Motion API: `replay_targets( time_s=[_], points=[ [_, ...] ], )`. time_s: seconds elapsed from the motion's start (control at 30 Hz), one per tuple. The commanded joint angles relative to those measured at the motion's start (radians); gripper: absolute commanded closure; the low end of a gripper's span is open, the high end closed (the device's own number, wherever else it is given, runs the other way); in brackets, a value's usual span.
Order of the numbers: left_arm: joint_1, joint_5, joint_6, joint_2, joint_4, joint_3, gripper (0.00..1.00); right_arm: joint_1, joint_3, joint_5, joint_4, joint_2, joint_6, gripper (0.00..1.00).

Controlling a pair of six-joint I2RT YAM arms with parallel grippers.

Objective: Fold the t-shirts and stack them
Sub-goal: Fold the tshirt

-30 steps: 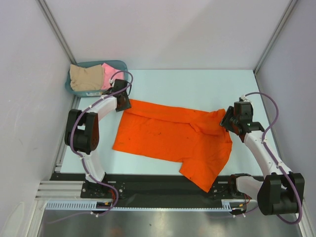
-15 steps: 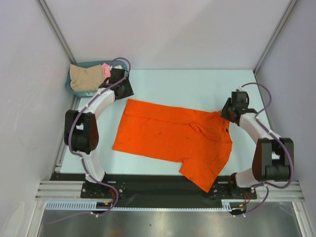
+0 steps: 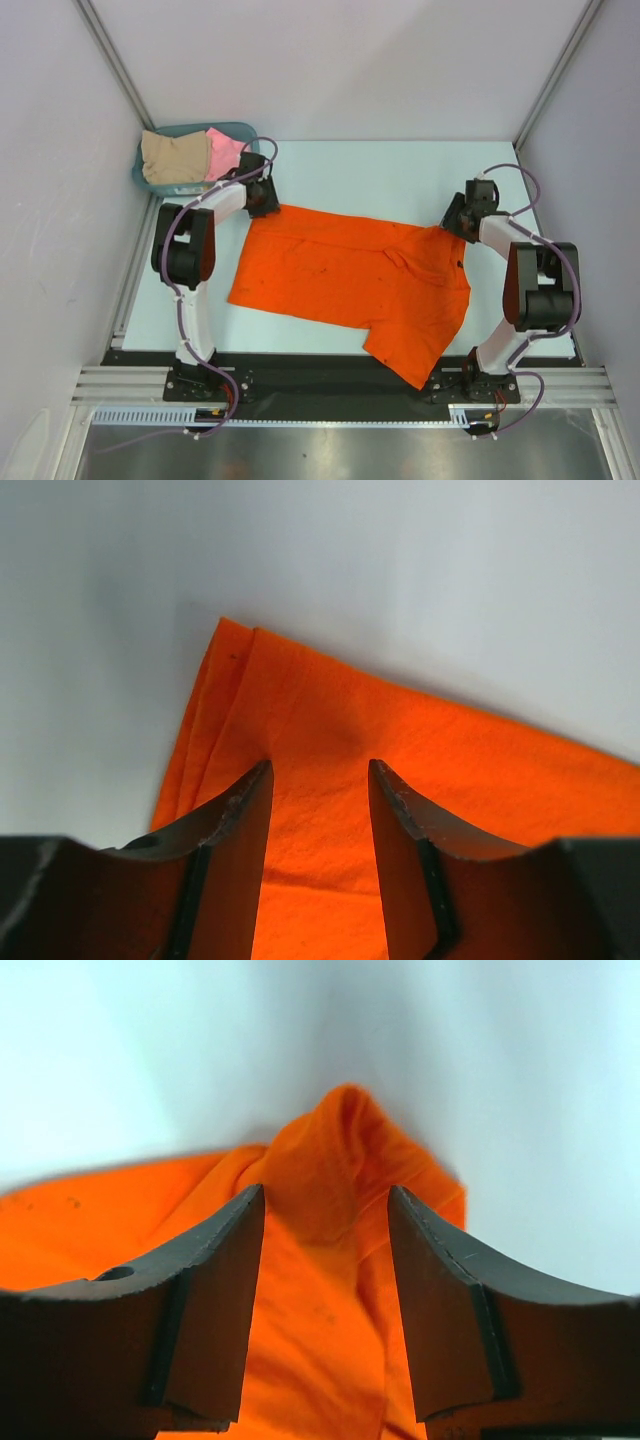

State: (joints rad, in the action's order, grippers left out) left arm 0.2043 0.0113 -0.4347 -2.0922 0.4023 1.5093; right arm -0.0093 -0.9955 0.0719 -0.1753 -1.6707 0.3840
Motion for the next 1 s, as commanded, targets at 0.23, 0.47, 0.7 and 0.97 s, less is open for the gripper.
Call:
replay_targets(
  time_s=[0.23,0.47,0.7,0.97],
  points=[
    [-0.006,0.042,0.017,0.012,-0.016,0.034,0.54,-0.075,-0.034,0.082,0.083,-0.078,0.056,0.88],
    [0.046,0.067,-0.021,0.145,-0.017,-0.026,0.51,-0.074,-0.063,0.115,-0.004,-0.07,0.041,0.58],
    [0.322,-0.105,-0.101,0.34,-0.227,-0.231,0.55,-0.012,-0.069,0.302,-0.242,0.13,0.03,0.3],
    [0.641,-0.206,-0.32,0.198,-0.558,-0.297,0.61,0.132,0.13,0.191,-0.297,0.504,0.084,0.37]
  ],
)
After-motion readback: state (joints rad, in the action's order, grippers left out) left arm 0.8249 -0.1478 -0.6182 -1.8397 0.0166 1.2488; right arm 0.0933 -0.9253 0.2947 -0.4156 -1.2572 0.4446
